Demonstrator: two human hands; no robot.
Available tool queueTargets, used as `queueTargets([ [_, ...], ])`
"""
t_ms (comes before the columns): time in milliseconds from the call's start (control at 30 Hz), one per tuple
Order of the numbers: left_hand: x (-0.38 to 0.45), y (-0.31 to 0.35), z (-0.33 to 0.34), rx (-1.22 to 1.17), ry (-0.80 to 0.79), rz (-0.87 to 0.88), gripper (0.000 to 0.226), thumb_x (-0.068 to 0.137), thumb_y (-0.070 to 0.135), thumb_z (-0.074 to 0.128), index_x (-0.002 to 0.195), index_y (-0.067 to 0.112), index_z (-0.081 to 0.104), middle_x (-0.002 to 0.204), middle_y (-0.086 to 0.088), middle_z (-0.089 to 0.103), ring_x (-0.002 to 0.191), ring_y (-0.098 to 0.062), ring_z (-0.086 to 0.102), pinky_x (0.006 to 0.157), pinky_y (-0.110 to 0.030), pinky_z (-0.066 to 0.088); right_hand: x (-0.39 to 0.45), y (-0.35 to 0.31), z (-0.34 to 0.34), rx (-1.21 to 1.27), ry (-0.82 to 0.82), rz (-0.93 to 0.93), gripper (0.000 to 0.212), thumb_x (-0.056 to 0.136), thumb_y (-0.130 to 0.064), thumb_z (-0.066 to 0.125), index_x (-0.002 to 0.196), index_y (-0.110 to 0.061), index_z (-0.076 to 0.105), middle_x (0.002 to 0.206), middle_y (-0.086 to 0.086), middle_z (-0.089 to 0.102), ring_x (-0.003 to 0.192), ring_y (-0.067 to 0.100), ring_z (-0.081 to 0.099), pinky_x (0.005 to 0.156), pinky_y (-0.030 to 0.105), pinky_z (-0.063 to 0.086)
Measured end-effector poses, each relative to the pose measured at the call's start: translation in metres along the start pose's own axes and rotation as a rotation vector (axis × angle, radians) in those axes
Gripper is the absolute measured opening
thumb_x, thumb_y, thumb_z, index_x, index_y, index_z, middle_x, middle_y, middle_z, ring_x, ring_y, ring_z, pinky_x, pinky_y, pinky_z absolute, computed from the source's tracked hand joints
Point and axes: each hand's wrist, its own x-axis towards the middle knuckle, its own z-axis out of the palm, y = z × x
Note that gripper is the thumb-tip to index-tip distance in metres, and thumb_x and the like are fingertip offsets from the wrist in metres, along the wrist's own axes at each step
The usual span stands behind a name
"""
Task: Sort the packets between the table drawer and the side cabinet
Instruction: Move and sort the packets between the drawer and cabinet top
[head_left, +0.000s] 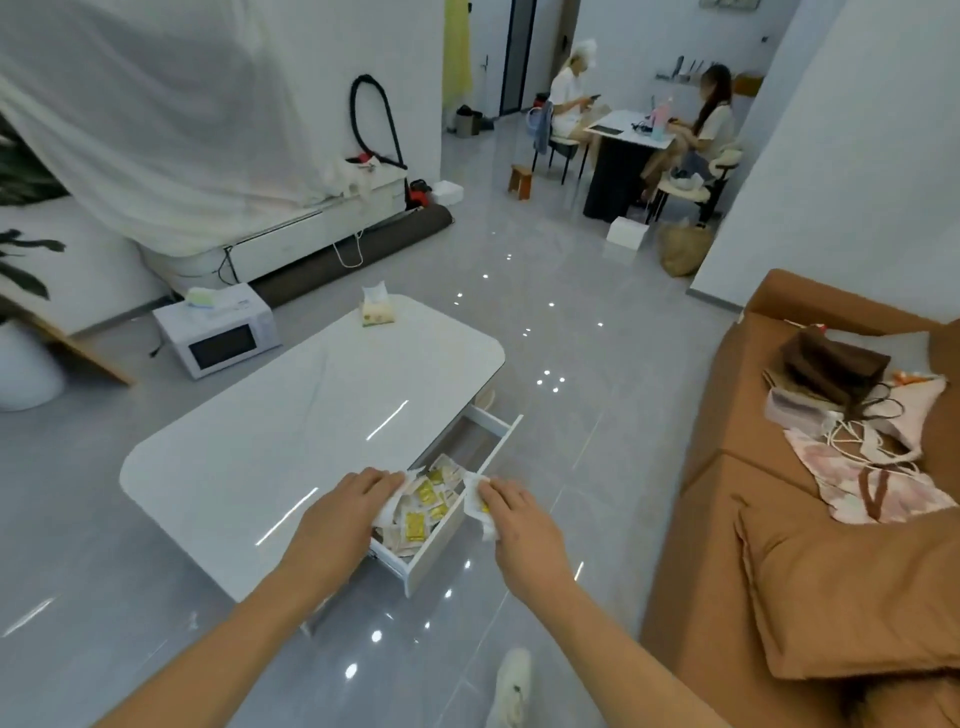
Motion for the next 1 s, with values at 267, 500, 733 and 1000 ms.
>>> queueTargets([
  [267, 0.161, -0.060, 0.141, -0.100, -0.130, -0.264, 0.090, 0.072, -0.009, 0.066, 0.151, 0.026, 0.041, 0.144, 0.004, 0.048, 0.120, -0.022, 0.052, 0.074, -0.038, 0.056, 0.218, 0.103, 0.093, -0.031, -0.234, -0.108, 0.080, 0.084, 0.005, 0.062, 0.152, -0.026, 0.032, 0.159, -0.006, 0.034, 0.148, 0.021, 0.031, 0.091, 0.039, 0.055],
  [500, 0.235, -0.131, 0.327, -0.143, -0.297, -0.492, 0.086, 0.072, -0.013, 0.059, 0.150, 0.020, 0.041, 0.146, -0.003, 0.043, 0.125, -0.031, 0.050, 0.084, -0.046, 0.055, 0.343, 0.163, 0.239, -0.141, -0.471, -0.279, 0.077, 0.083, 0.002, 0.067, 0.149, -0.020, 0.035, 0.155, 0.000, 0.037, 0.146, 0.027, 0.033, 0.093, 0.042, 0.055],
  [733, 0.268, -0.217, 0.486, -0.116, -0.395, -0.582, 0.087, 0.081, 0.003, 0.069, 0.156, 0.019, 0.028, 0.152, -0.007, 0.038, 0.133, -0.029, 0.041, 0.094, -0.040, 0.052, 0.416, 0.197, 0.420, -0.209, -0.545, -0.418, 0.075, 0.081, 0.005, 0.069, 0.147, -0.017, 0.039, 0.149, 0.002, 0.045, 0.140, 0.027, 0.038, 0.099, 0.041, 0.053],
  [1000, 0.305, -0.277, 0.574, -0.063, -0.358, -0.704, 0.076, 0.086, 0.001, 0.062, 0.153, 0.019, 0.030, 0.143, -0.012, 0.049, 0.126, -0.034, 0.052, 0.098, -0.046, 0.048, 0.463, 0.212, 0.524, -0.263, -0.564, -0.354, 0.077, 0.077, 0.003, 0.073, 0.146, -0.013, 0.042, 0.146, 0.008, 0.047, 0.138, 0.031, 0.038, 0.093, 0.044, 0.056],
])
